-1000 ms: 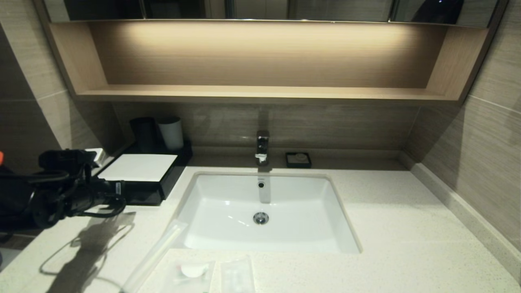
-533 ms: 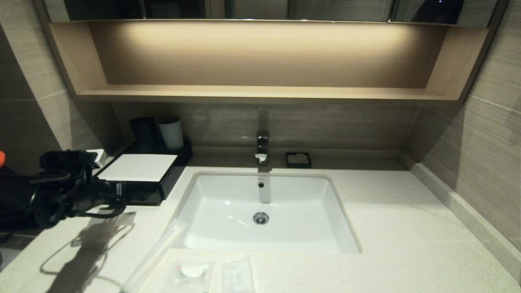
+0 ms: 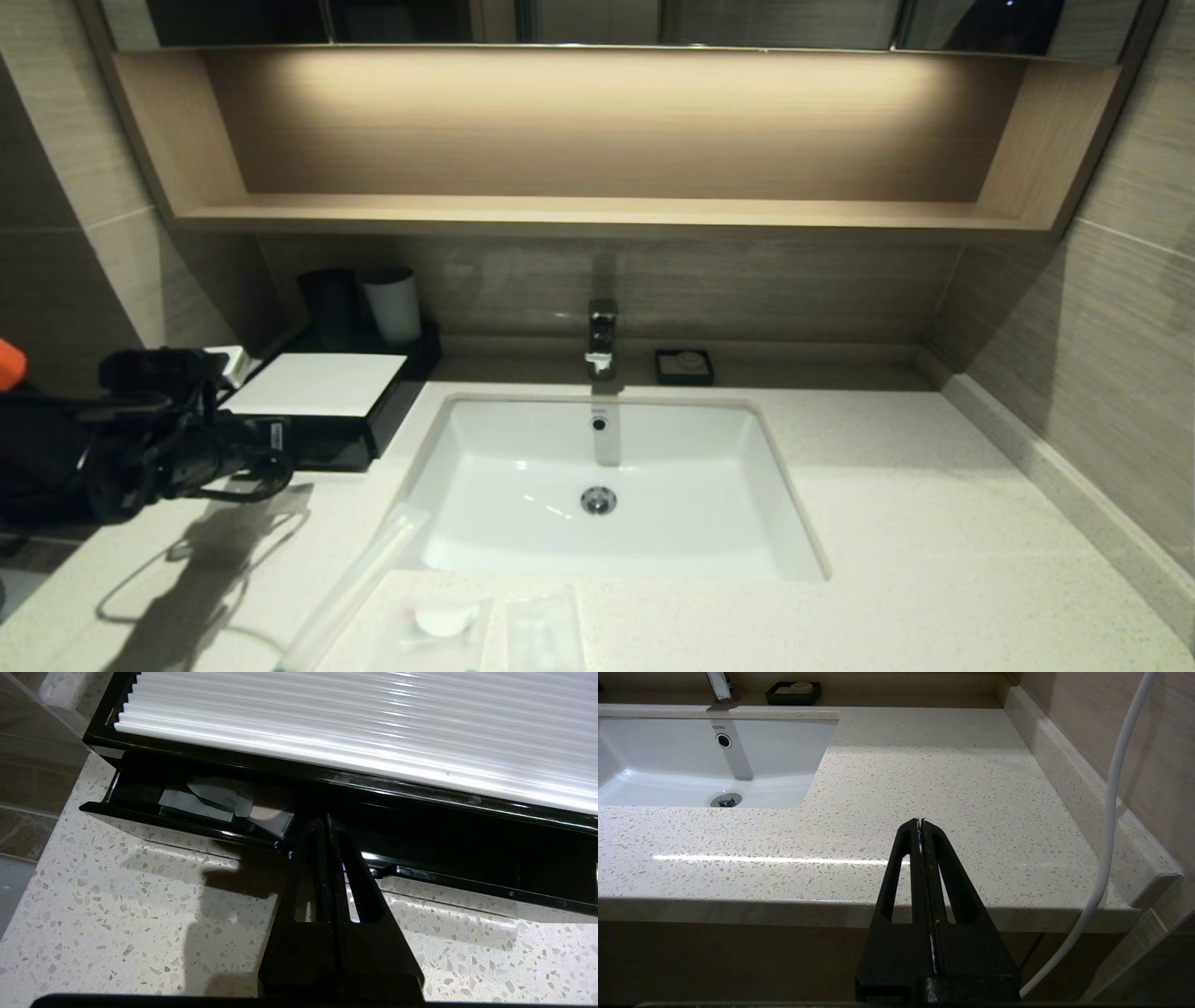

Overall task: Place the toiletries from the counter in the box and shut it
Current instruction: Open the drawer

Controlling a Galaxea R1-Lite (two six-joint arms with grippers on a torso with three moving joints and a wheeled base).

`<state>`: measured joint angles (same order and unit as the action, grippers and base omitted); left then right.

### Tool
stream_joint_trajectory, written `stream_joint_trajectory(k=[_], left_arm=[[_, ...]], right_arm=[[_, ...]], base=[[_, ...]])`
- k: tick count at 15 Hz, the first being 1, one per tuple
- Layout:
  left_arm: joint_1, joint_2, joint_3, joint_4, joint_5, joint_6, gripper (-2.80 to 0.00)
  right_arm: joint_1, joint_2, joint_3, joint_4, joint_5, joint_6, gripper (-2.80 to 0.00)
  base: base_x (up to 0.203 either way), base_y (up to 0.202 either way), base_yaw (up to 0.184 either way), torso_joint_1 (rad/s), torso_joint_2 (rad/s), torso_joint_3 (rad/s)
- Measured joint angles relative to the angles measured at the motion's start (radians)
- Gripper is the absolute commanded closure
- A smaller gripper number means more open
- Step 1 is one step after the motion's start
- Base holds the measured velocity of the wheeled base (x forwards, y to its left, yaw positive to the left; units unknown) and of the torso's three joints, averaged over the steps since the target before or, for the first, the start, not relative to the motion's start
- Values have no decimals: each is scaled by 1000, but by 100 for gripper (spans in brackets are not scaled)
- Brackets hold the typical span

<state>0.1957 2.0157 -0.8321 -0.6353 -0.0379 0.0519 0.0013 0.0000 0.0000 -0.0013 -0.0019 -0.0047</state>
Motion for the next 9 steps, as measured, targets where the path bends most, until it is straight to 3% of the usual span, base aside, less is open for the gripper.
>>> stream_joint_trajectory(k=[9], left_arm=[[0,30,-33,0,0,-1,0]], right_arm=[[0,0,0,0,1,0,0]], base=[[0,0,0,0,0,0]])
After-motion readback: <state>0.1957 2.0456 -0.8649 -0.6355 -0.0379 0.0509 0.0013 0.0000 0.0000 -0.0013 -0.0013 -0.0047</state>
